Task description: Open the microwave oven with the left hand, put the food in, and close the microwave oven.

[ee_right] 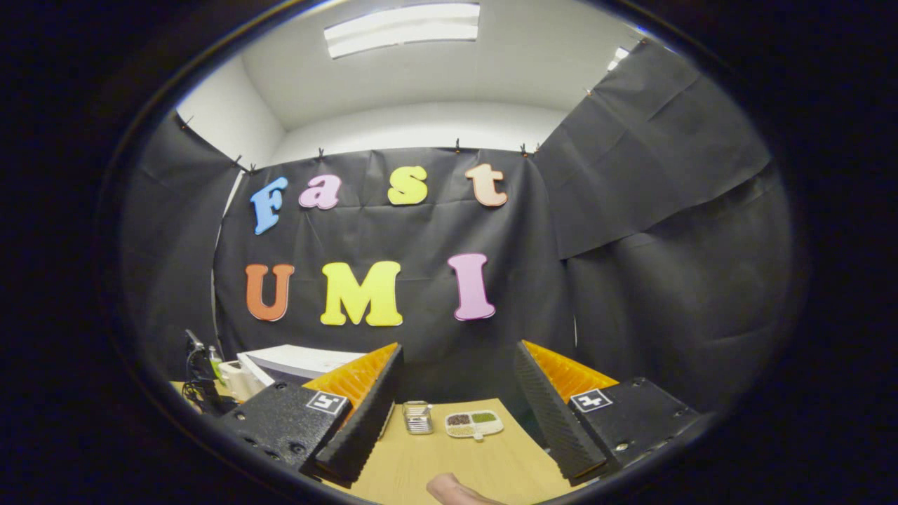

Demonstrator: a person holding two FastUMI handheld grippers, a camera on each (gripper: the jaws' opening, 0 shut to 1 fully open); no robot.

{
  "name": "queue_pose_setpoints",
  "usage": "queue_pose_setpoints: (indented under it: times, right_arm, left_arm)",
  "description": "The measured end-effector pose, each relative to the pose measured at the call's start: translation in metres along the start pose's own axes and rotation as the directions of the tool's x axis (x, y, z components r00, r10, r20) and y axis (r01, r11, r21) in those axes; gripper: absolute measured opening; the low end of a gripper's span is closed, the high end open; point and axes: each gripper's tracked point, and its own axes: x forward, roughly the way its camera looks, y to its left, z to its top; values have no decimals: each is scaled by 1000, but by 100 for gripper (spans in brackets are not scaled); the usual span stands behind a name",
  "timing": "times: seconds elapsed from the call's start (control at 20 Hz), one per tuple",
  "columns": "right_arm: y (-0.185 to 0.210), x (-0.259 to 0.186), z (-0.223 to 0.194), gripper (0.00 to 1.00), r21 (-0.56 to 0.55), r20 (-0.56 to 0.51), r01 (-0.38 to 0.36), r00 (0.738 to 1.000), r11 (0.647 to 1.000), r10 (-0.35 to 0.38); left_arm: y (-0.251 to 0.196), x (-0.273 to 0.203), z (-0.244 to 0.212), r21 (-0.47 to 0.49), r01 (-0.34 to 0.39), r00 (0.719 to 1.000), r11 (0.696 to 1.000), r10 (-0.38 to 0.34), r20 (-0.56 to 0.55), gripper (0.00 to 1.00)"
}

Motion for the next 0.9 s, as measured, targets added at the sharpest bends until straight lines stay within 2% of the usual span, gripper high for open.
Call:
queue_pose_setpoints:
  times: [0.5,0.65,0.7,0.75,0.9]
  right_arm:
    - [-29,10,-18,100,3,-17,16,1000,1000,-16]
    - [-25,13,-23,100,13,-22,-16,1000,1000,16]
    - [-29,15,-23,91,2,-18,-11,1000,1000,11]
    - [-31,16,-24,100,-3,-16,-6,1000,1000,6]
    - [-30,14,-27,100,11,-19,-16,1000,1000,16]
  left_arm:
    - [-17,82,13,-28,-1,1000,1000,1,16,0]
    - [-16,107,15,-43,-10,1000,999,10,15,0]
    - [-16,116,15,-51,-7,1000,999,8,10,0]
    - [-14,125,13,-62,-16,1000,998,16,4,0]
    - [-15,130,12,-140,-22,1000,990,22,0,0]
